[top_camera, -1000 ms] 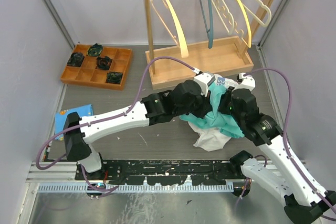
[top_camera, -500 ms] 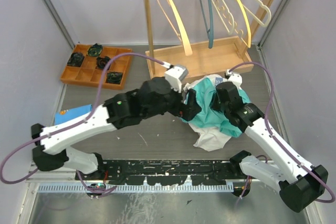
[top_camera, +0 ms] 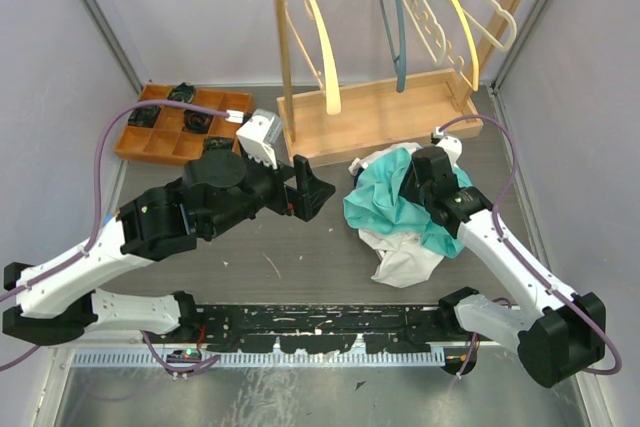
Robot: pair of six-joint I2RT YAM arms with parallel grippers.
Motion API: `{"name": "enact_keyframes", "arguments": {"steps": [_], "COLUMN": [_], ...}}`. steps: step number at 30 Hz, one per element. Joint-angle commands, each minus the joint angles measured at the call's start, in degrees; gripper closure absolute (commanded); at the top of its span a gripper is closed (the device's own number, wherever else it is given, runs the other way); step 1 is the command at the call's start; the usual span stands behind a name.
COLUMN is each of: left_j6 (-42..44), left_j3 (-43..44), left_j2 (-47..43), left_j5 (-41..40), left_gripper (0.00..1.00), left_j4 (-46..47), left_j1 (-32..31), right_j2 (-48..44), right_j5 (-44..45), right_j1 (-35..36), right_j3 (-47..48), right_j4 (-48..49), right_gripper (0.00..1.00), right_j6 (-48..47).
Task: Remove the t-shirt from the hanger
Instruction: Place the T-shirt in the bin.
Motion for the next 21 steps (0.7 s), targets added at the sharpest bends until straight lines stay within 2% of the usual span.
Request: {"name": "enact_keyframes", "arguments": {"steps": [1,4,10,16,21], "left_j6": [0.5,0.8,1.9,5.0,6.1], "left_j3": [0.4,1.1,3.6,5.3,6.5], "left_j2": [-0.3,0.2,1.7,0.7,0.4], "left_j5": [-2.9,-3.0,-3.5,-5.8,-6.0], "left_gripper": [0.02,0.02,0.02,0.02,0.02], "left_j4": [-1.9,-1.8,-2.5,-1.5,-2.2], "left_j1": [-0.2,-0.2,-0.2,-0.2,-0.2], "right_j2": [2.4,2.2,-1.2,-7.5,-9.5], "right_j5": [-1.7,-2.7,-5.1,-2.2,-0.1], "right_j1": [-1.1,-1.5,-1.9,-2.0,-1.9], "right_j3": [-2.9,-3.8,-3.5,1.7,7.5], "right_j4": [-2.1,-2.1,-2.8,-7.1,-11.2], "right_gripper": [0.57,0.56,0.48,0.39,0.37], "right_j6": [-0.1,-0.2,-0.5,-2.0,-3.2]}}
